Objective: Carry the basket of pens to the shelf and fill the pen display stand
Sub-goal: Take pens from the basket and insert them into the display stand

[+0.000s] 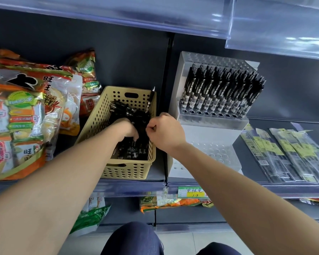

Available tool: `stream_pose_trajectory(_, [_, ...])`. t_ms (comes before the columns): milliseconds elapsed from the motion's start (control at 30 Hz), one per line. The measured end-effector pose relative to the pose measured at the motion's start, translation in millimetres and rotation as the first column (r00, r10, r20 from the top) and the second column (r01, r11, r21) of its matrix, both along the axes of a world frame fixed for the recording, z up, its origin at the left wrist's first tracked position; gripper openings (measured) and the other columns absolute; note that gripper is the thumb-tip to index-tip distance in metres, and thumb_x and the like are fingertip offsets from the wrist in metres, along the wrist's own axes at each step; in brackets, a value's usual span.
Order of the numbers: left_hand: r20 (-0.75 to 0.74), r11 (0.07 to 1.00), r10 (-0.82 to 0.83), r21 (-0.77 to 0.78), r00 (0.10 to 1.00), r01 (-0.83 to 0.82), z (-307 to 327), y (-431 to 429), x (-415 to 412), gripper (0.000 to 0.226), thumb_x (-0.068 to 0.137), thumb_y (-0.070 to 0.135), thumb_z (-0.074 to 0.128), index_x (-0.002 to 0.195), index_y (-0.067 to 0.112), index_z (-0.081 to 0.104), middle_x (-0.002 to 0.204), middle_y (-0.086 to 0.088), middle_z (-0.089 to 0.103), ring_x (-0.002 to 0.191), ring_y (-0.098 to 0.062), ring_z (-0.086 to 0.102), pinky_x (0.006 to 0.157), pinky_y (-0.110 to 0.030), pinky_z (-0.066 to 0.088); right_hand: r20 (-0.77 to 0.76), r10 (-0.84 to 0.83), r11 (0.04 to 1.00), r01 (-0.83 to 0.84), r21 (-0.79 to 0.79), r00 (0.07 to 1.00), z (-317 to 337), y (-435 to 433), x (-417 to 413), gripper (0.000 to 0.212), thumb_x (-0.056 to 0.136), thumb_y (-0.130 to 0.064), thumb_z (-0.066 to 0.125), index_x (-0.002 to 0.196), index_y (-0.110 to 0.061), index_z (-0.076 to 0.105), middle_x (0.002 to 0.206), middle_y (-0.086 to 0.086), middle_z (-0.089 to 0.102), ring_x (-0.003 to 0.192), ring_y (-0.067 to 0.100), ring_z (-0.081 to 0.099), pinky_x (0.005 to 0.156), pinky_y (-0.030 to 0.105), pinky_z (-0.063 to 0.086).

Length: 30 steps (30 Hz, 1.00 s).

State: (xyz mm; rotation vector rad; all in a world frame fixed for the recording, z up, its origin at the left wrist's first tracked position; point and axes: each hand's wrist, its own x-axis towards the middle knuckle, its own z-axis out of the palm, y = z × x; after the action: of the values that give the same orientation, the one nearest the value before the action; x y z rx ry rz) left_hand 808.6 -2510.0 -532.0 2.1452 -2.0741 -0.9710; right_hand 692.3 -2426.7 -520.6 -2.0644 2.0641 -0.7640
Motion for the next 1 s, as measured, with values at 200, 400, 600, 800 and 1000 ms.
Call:
stream_pose_trajectory(200, [-0.261, 0.979, 0.203, 0.026, 0.944, -0.203, 6, -3, 15, 0.074, 0.073, 0.002, 0.078, 0.136, -0.001, 0.04, 0.136, -0.021, 0.048, 0.124, -0.038, 0.047, 0.097, -0.043, 0.044, -0.011, -0.039, 0.999, 0.039, 0.001, 0.999, 0, 1, 3, 0.02, 0.085, -0.015, 0.052, 0.074, -0.02, 0.068, 0.087, 0.003, 0.061, 0.088, 0.019, 0.058, 0.058, 0.026, 0.045])
stream_pose_trajectory(400, [-0.509, 0.953, 0.301, 0.123, 0.806, -0.278, 25, 6, 28, 0.078, 0.076, 0.011, 0.079, 0.141, 0.0, 0.036, 0.145, -0.017, 0.043, 0.133, -0.035, 0.039, 0.105, -0.044, 0.035, -0.048, -0.049, 0.998, 0.051, 0.043, 0.998, 8, 6, 6, 0.019, 0.089, -0.02, 0.051, 0.086, -0.02, 0.07, 0.094, 0.002, 0.063, 0.093, 0.02, 0.058, 0.06, 0.026, 0.042])
stream_pose_trajectory(600, [-0.649, 0.941, 0.338, 0.231, 0.682, -0.246, 37, 14, 45, 0.076, 0.066, 0.003, 0.081, 0.133, 0.003, 0.047, 0.141, -0.018, 0.048, 0.129, -0.037, 0.046, 0.107, -0.053, 0.037, -0.084, -0.114, 0.987, 0.123, 0.103, 0.99, 21, 20, 13, 0.04, 0.092, -0.036, 0.054, 0.13, -0.023, 0.051, 0.109, 0.001, 0.066, 0.1, 0.024, 0.062, 0.068, 0.03, 0.048])
stream_pose_trajectory(800, [-0.744, 0.932, 0.309, 0.112, 0.593, -0.345, 51, 31, 48, 0.084, 0.079, 0.001, 0.074, 0.147, 0.007, 0.025, 0.154, -0.011, 0.028, 0.142, -0.027, 0.025, 0.112, -0.041, 0.025, -0.089, -0.161, 0.982, 0.169, 0.086, 0.983, 31, 30, 18, 0.043, 0.092, -0.038, 0.055, 0.132, -0.022, 0.049, 0.114, 0.003, 0.064, 0.1, 0.025, 0.062, 0.065, 0.028, 0.044])
stream_pose_trajectory(1000, [-0.815, 0.928, 0.264, 0.067, 0.516, -0.367, 62, 36, 47, 0.104, 0.071, 0.008, 0.082, 0.152, 0.01, 0.017, 0.154, -0.009, 0.031, 0.14, -0.028, 0.03, 0.112, -0.044, 0.031, -0.013, -0.153, 0.985, 0.153, 0.077, 0.988, 43, 34, 19, 0.039, 0.092, -0.039, 0.055, 0.126, -0.022, 0.057, 0.109, 0.001, 0.066, 0.096, 0.021, 0.063, 0.072, 0.03, 0.052])
